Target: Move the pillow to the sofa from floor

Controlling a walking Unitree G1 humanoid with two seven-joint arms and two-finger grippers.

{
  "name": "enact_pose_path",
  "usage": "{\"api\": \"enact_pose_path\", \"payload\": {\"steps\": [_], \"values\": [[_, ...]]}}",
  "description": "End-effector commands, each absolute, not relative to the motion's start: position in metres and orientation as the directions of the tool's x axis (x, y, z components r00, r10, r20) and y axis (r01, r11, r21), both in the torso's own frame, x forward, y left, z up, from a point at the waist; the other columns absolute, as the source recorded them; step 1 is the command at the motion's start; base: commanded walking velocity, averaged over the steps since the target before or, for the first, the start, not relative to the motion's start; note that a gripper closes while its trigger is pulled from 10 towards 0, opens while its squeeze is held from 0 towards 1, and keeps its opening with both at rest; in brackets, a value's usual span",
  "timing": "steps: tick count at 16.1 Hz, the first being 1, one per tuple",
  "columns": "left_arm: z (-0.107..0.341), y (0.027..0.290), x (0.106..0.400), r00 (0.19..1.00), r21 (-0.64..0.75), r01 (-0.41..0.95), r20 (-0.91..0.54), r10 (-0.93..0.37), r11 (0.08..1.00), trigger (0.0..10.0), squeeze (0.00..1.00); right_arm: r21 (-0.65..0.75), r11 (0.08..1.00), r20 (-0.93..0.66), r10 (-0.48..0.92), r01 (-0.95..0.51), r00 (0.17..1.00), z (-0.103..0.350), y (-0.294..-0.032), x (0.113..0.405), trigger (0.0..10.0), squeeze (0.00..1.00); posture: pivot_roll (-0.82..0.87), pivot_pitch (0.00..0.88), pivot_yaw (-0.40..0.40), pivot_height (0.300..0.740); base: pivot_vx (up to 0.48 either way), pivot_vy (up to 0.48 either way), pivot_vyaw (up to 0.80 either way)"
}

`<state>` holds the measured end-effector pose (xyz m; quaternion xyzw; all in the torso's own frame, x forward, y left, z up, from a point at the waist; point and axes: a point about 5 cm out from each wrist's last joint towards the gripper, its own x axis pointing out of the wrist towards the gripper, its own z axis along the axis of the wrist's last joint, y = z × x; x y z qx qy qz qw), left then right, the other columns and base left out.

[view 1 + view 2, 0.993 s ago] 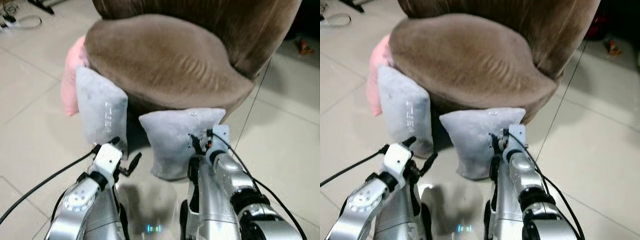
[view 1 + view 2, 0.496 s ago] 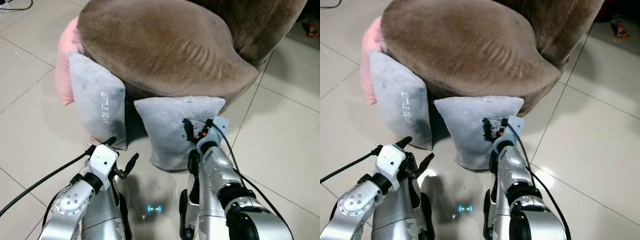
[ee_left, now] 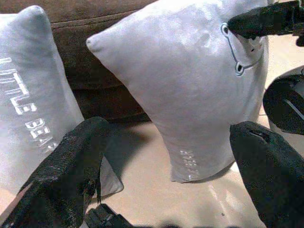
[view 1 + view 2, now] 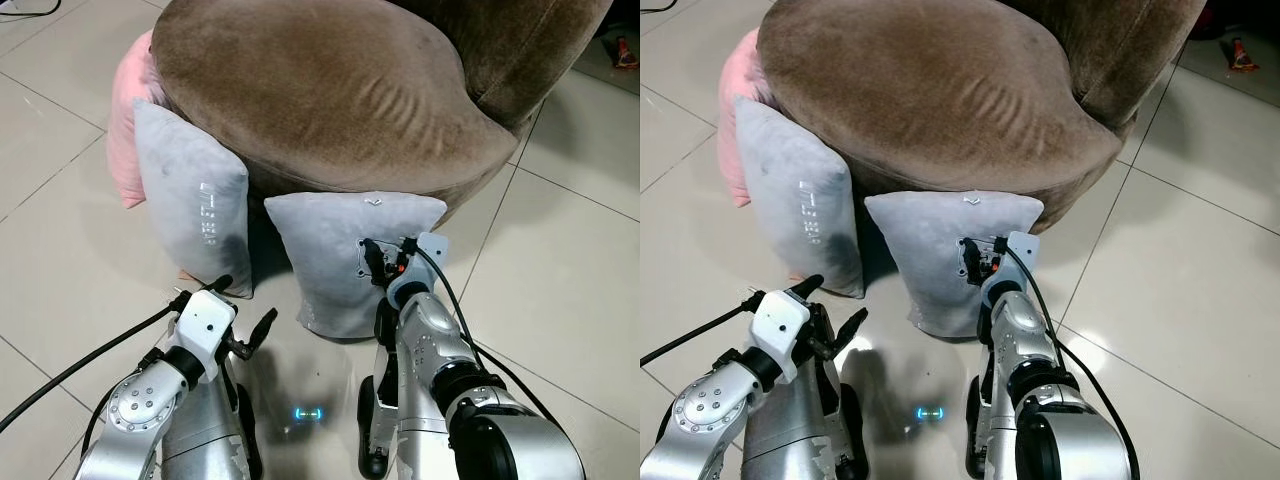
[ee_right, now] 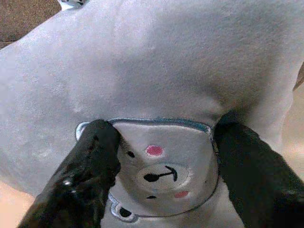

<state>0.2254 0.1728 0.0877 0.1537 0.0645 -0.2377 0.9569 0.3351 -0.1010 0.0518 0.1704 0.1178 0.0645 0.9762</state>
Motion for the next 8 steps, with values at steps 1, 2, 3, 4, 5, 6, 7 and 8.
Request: {"api": "enact_pose_path", "payload": {"steps": [1, 2, 3, 4, 5, 6, 7, 8], "values": [[0.085, 0.171, 0.221, 0.863, 0.247, 0.500, -0.219, -0.455, 0.830, 10.0, 0.89, 0.345, 0.934, -0.224, 0.173, -0.088, 0.959, 0.048, -0.097, 0.332, 0.0, 0.00, 0.08, 0.293, -0.036, 0.464, 0.000, 0.000, 0.00], [0.084, 0.170, 0.220, 0.849, 0.232, 0.522, -0.231, -0.475, 0.821, 10.0, 0.89, 0.345, 0.935, -0.223, 0.172, -0.087, 0.960, 0.048, -0.098, 0.332, 0.0, 0.00, 0.08, 0.293, -0.035, 0.464, 0.000, 0.000, 0.00], [0.083, 0.169, 0.220, 0.842, 0.225, 0.533, -0.238, -0.484, 0.816, 10.0, 0.89, 0.345, 0.935, -0.223, 0.171, -0.087, 0.960, 0.048, -0.098, 0.332, 0.0, 0.00, 0.08, 0.291, -0.033, 0.464, 0.000, 0.000, 0.00], [0.081, 0.167, 0.217, 0.818, 0.204, 0.566, -0.258, -0.514, 0.799, 10.0, 0.89, 0.345, 0.935, -0.221, 0.170, -0.086, 0.960, 0.048, -0.098, 0.333, 0.0, 0.00, 0.08, 0.290, -0.033, 0.464, 0.000, 0.000, 0.00], [0.081, 0.166, 0.216, 0.810, 0.200, 0.577, -0.261, -0.524, 0.792, 10.0, 0.89, 0.345, 0.935, -0.221, 0.170, -0.086, 0.960, 0.048, -0.098, 0.333, 0.0, 0.00, 0.08, 0.290, -0.033, 0.464, 0.000, 0.000, 0.00], [0.082, 0.163, 0.212, 0.784, 0.168, 0.612, -0.261, -0.564, 0.773, 10.0, 0.90, 0.345, 0.935, -0.220, 0.170, -0.087, 0.961, 0.048, -0.098, 0.333, 0.0, 0.00, 0.08, 0.288, -0.031, 0.464, 0.000, 0.000, 0.00], [0.082, 0.162, 0.211, 0.773, 0.152, 0.625, -0.261, -0.579, 0.766, 10.0, 0.89, 0.345, 0.935, -0.220, 0.170, -0.087, 0.961, 0.048, -0.098, 0.333, 0.0, 0.00, 0.08, 0.287, -0.030, 0.464, 0.000, 0.000, 0.00], [0.082, 0.160, 0.207, 0.740, 0.114, 0.659, -0.274, -0.614, 0.743, 10.0, 0.90, 0.346, 0.934, -0.219, 0.171, -0.087, 0.961, 0.048, -0.098, 0.333, 0.0, 0.00, 0.09, 0.286, -0.030, 0.464, 0.000, 0.000, 0.00]]}}
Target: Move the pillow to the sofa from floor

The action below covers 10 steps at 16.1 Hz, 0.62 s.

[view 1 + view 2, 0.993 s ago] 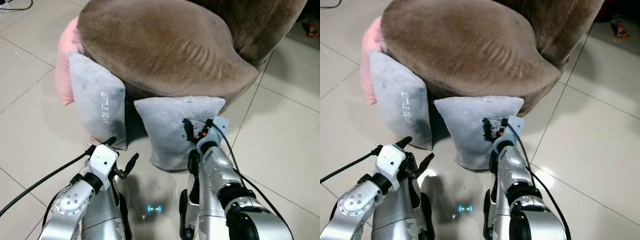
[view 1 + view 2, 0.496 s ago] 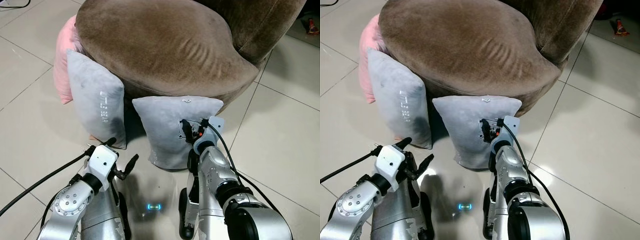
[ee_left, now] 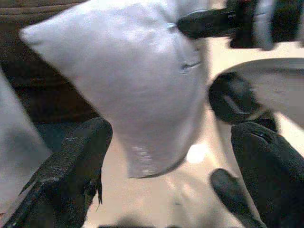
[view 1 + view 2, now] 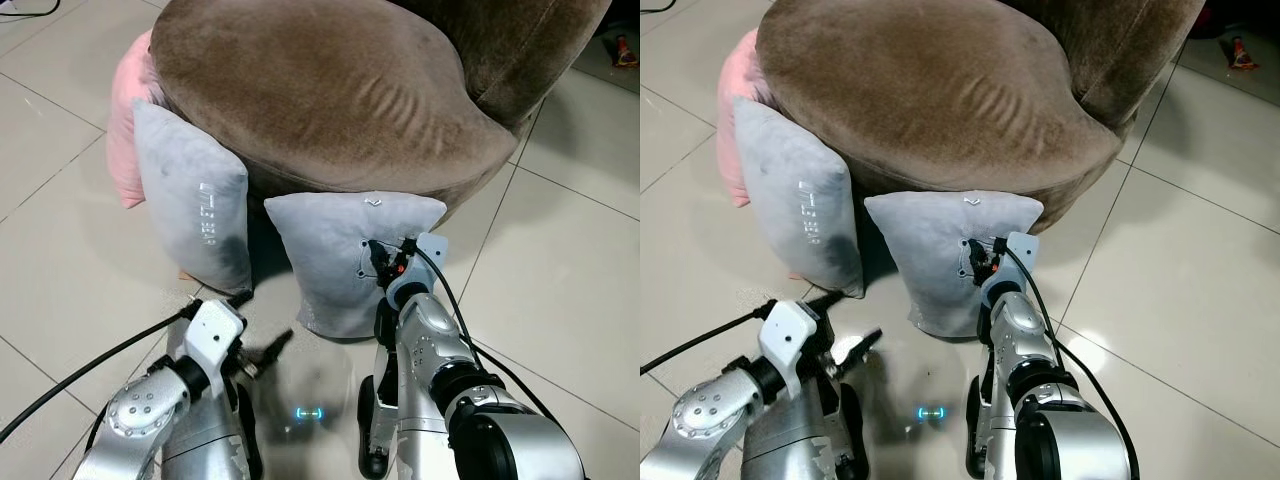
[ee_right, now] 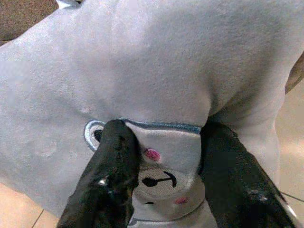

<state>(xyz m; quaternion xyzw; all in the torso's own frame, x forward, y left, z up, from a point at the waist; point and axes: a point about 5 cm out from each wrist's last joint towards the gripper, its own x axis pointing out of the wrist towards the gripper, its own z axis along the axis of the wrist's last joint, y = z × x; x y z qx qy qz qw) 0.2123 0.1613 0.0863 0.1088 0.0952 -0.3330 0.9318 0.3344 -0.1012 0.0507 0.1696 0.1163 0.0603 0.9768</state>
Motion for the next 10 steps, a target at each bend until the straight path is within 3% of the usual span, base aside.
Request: {"api": "enact_pose_path", "payload": {"steps": [1, 10], "values": [[0.0818, 0.1588, 0.2044, 0.722, 0.104, 0.677, -0.281, -0.632, 0.728, 10.0, 0.90, 0.346, 0.934, -0.219, 0.171, -0.087, 0.961, 0.0478, -0.0981, 0.3326, 0.0, 0.00, 0.08, 0.286, -0.030, 0.464, 0.000, 0.000, 0.00], [0.0821, 0.1583, 0.2043, 0.713, 0.108, 0.687, -0.287, -0.640, 0.718, 10.0, 0.89, 0.349, 0.932, -0.216, 0.176, -0.092, 0.961, 0.0477, -0.0981, 0.3325, 0.0, 0.00, 0.09, 0.273, -0.027, 0.464, 0.000, 0.000, 0.00]]}}
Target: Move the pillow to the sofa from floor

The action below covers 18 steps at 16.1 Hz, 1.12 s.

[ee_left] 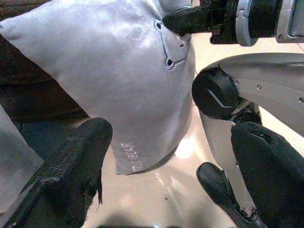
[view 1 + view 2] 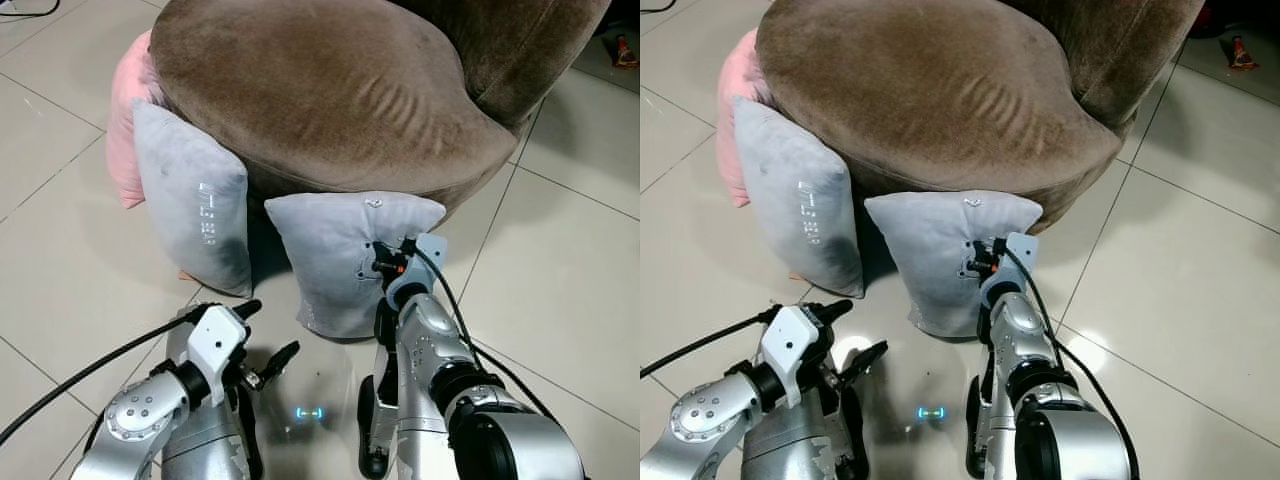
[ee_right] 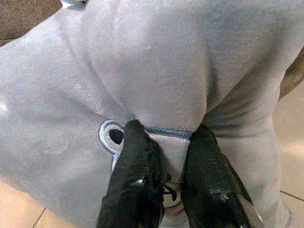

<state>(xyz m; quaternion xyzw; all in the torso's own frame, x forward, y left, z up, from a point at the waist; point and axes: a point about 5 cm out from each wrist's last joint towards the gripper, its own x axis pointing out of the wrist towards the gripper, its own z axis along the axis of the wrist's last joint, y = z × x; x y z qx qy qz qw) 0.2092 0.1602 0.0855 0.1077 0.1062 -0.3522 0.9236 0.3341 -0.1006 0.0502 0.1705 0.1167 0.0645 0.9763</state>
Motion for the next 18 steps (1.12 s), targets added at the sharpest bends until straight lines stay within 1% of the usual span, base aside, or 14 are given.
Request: {"api": "enact_pose_path", "payload": {"steps": [1, 5, 8, 10, 11, 13, 14, 16, 18], "values": [[0.082, 0.159, 0.205, 0.714, 0.109, 0.687, -0.288, -0.638, 0.719, 10.0, 0.89, 0.349, 0.933, -0.216, 0.176, -0.093, 0.960, 0.048, -0.098, 0.332, 0.0, 0.00, 0.09, 0.270, -0.027, 0.464, 0.000, 0.000, 0.00], [0.082, 0.160, 0.208, 0.725, 0.124, 0.676, -0.289, -0.626, 0.726, 10.0, 0.89, 0.354, 0.930, -0.216, 0.182, -0.096, 0.959, 0.047, -0.098, 0.332, 0.0, 0.00, 0.09, 0.258, -0.027, 0.464, 0.000, 0.000, 0.00], [0.081, 0.164, 0.208, 0.741, 0.144, 0.660, -0.289, -0.607, 0.737, 10.0, 0.89, 0.369, 0.918, -0.190, 0.229, -0.147, 0.955, 0.045, -0.096, 0.328, 0.0, 0.00, 0.09, 0.232, -0.026, 0.464, 0.000, 0.000, 0.00], [0.086, 0.171, 0.208, 0.787, 0.162, 0.607, -0.258, -0.560, 0.778, 10.0, 0.89, 0.370, 0.885, -0.112, 0.345, -0.283, 0.932, 0.045, -0.093, 0.320, 0.0, 0.00, 0.09, 0.205, -0.022, 0.464, 0.000, 0.000, 0.00], [0.086, 0.172, 0.209, 0.793, 0.162, 0.599, -0.254, -0.554, 0.784, 10.0, 0.89, 0.369, 0.879, -0.101, 0.360, -0.301, 0.927, 0.046, -0.092, 0.320, 0.0, 0.00, 0.09, 0.201, -0.022, 0.464, 0.000, 0.000, 0.00], [0.087, 0.176, 0.212, 0.803, 0.171, 0.586, -0.247, -0.542, 0.792, 10.0, 0.88, 0.358, 0.846, -0.027, 0.433, -0.396, 0.901, 0.049, -0.091, 0.313, 0.0, 0.00, 0.08, 0.176, -0.015, 0.464, 0.000, 0.000, 0.00], [0.087, 0.178, 0.211, 0.816, 0.185, 0.569, -0.242, -0.524, 0.801, 10.0, 0.86, 0.365, 0.830, 0.027, 0.445, -0.423, 0.895, 0.055, -0.092, 0.310, 0.0, 0.00, 0.07, 0.157, -0.011, 0.464, 0.000, 0.000, 0.00], [0.090, 0.180, 0.212, 0.845, 0.186, 0.527, -0.217, -0.488, 0.829, 10.0, 0.87, 0.373, 0.812, 0.132, 0.433, -0.449, 0.892, 0.073, -0.097, 0.307, 0.0, 0.00, 0.06, 0.121, -0.007, 0.464, 0.000, 0.000, 0.00], [0.092, 0.182, 0.217, 0.868, 0.199, 0.490, -0.199, -0.454, 0.849, 10.0, 0.86, 0.381, 0.813, 0.251, 0.368, -0.441, 0.895, 0.103, -0.110, 0.302, 0.0, 0.00, 0.05, 0.076, -0.006, 0.464, 0.000, 0.000, 0.00]]}}
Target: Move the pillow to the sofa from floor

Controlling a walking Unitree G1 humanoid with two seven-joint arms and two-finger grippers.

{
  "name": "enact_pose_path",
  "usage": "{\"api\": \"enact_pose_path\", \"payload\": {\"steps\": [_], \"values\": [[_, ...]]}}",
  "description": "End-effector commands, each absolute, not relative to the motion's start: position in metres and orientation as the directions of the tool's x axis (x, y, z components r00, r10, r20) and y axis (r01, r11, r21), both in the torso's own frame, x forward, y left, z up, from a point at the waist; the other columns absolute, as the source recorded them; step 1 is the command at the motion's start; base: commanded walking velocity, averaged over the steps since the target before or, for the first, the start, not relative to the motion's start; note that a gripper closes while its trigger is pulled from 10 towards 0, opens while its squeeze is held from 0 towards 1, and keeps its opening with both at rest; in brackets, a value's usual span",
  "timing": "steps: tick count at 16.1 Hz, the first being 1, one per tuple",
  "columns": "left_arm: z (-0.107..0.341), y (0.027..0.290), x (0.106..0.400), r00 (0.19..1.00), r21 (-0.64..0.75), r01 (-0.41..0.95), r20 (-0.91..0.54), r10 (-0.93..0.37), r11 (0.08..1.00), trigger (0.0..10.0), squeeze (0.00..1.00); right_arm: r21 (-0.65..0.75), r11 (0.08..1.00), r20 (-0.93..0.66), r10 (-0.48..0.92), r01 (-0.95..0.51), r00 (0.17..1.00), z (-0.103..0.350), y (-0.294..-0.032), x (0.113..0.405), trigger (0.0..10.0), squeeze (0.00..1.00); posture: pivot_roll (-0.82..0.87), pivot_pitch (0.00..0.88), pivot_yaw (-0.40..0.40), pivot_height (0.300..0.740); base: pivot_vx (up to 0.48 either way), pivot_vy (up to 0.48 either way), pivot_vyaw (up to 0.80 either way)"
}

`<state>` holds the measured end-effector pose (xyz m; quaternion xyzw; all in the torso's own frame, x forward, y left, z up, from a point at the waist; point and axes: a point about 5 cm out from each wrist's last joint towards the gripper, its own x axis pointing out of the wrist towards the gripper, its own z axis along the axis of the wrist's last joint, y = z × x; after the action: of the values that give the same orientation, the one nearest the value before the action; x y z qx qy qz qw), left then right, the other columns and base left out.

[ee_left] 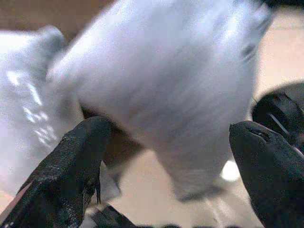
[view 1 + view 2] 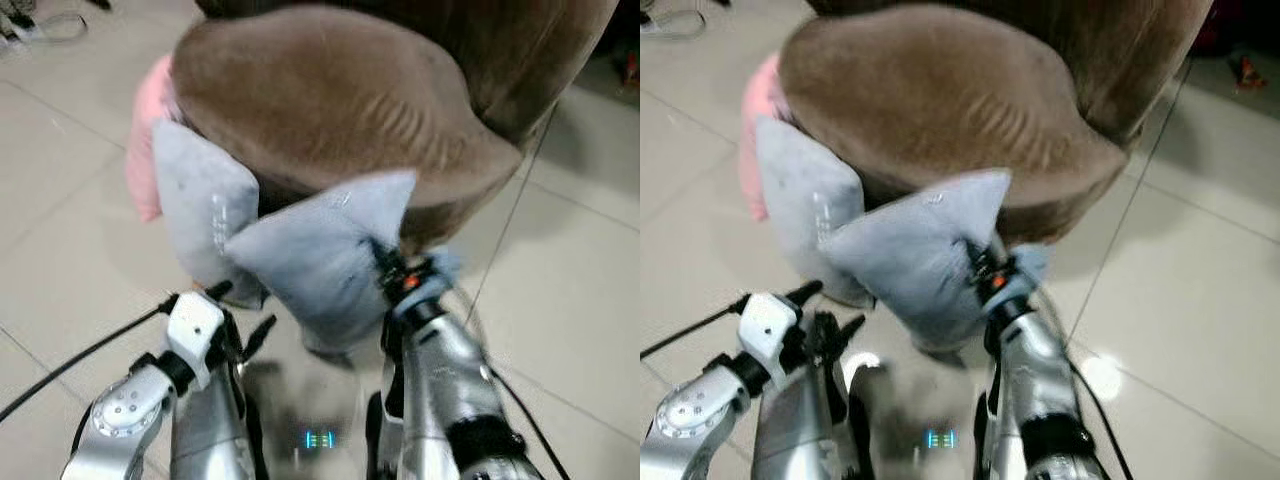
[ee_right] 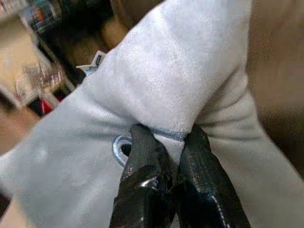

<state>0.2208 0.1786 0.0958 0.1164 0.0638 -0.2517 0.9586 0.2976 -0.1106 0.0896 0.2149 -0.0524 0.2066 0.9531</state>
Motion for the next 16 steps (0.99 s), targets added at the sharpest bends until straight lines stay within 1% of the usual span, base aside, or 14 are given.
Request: {"api": "enact_pose_path", "payload": {"steps": [1, 2, 3, 4, 5, 6, 7, 8, 9, 10, 11, 12, 13, 16], "values": [[0.095, 0.181, 0.220, 0.879, 0.206, 0.474, -0.177, -0.444, 0.856, 10.0, 0.64, 0.377, 0.818, 0.283, 0.345, -0.434, 0.895, 0.113, -0.114, 0.298, 0.0, 0.00, 0.04, 0.054, -0.004, 0.464, 0.000, 0.000, 0.00], [0.102, 0.179, 0.224, 0.899, 0.214, 0.437, -0.130, -0.418, 0.874, 9.6, 0.32, 0.377, 0.827, 0.336, 0.296, -0.416, 0.894, 0.133, -0.123, 0.292, 0.0, 0.00, 0.03, 0.020, -0.005, 0.464, 0.000, 0.000, 0.00], [0.104, 0.178, 0.226, 0.904, 0.212, 0.427, -0.119, -0.411, 0.879, 9.1, 0.27, 0.380, 0.830, 0.351, 0.280, -0.409, 0.894, 0.138, -0.125, 0.290, 0.0, 0.00, 0.03, 0.017, -0.006, 0.464, 0.000, 0.000, 0.00], [0.111, 0.178, 0.229, 0.913, 0.213, 0.407, -0.085, -0.398, 0.888, 7.7, 0.00, 0.393, 0.836, 0.381, 0.230, -0.382, 0.896, 0.156, -0.132, 0.287, 0.0, 0.00, 0.03, 0.000, -0.003, 0.464, 0.000, 0.000, 0.00], [0.113, 0.179, 0.231, 0.919, 0.219, 0.394, -0.070, -0.388, 0.893, 7.8, 0.00, 0.397, 0.840, 0.392, 0.209, -0.370, 0.896, 0.164, -0.135, 0.285, 0.0, 0.00, 0.03, 0.000, 0.007, 0.464, 0.000, 0.000, 0.00], [0.122, 0.182, 0.233, 0.932, 0.232, 0.356, -0.027, -0.360, 0.905, 4.8, 0.00, 0.395, 0.849, 0.401, 0.184, -0.351, 0.897, 0.178, -0.138, 0.282, 0.0, 0.00, 0.02, 0.000, 0.030, 0.464, 0.000, 0.000, 0.00], [0.128, 0.182, 0.235, 0.938, 0.227, 0.338, 0.002, -0.348, 0.913, 3.3, 0.00, 0.376, 0.864, 0.394, 0.177, -0.334, 0.902, 0.185, -0.140, 0.279, 0.0, 0.00, 0.01, 0.000, 0.037, 0.464, 0.000, 0.000, 0.00], [0.132, 0.179, 0.237, 0.935, 0.225, 0.341, 0.019, -0.354, 0.913, 3.0, 0.00, 0.354, 0.885, 0.369, 0.165, -0.302, 0.915, 0.187, -0.143, 0.276, 0.0, 0.00, 0.00, 0.000, 0.032, 0.464, 0.000, 0.000, 0.00], [0.134, 0.178, 0.241, 0.936, 0.262, 0.330, 0.033, -0.350, 0.907, 4.8, 0.00, 0.327, 0.908, 0.328, 0.150, -0.261, 0.933, 0.184, -0.147, 0.275, 0.0, 0.00, 0.00, 0.000, 0.035, 0.464, 0.000, 0.000, 0.00], [0.132, 0.178, 0.248, 0.945, 0.243, 0.308, 0.030, -0.324, 0.920, 10.0, 0.00, 0.315, 0.920, 0.294, 0.140, -0.234, 0.946, 0.177, -0.149, 0.272, 0.0, 0.00, -0.01, 0.000, 0.039, 0.464, 0.000, 0.000, 0.00], [0.130, 0.175, 0.253, 0.950, 0.253, 0.294, 0.028, -0.311, 0.922, 10.0, 0.00, 0.301, 0.934, 0.250, 0.117, -0.192, 0.961, 0.169, -0.152, 0.269, 0.9, 0.00, -0.01, 0.000, 0.043, 0.464, 0.000, 0.000, 0.00], [0.129, 0.174, 0.257, 0.956, 0.283, 0.272, 0.029, -0.292, 0.920, 10.0, 0.00, 0.301, 0.941, 0.221, 0.088, -0.153, 0.971, 0.165, -0.153, 0.268, 4.9, 0.00, -0.01, 0.000, 0.043, 0.464, 0.000, 0.000, 0.00], [0.127, 0.174, 0.261, 0.965, 0.259, 0.246, 0.022, -0.260, 0.934, 10.0, 0.00, 0.297, 0.948, 0.180, 0.062, -0.114, 0.982, 0.162, -0.153, 0.269, 10.0, 0.00, -0.01, 0.000, 0.035, 0.464, 0.000, 0.000, 0.00], [0.128, 0.172, 0.261, 0.971, 0.236, 0.221, 0.035, -0.236, 0.946, 10.0, 0.00, 0.263, 0.953, 0.169, 0.109, -0.152, 0.980, 0.161, -0.147, 0.272, 10.0, 0.00, 0.01, 0.000, 0.005, 0.469, 0.000, 0.000, 0.00]]}}
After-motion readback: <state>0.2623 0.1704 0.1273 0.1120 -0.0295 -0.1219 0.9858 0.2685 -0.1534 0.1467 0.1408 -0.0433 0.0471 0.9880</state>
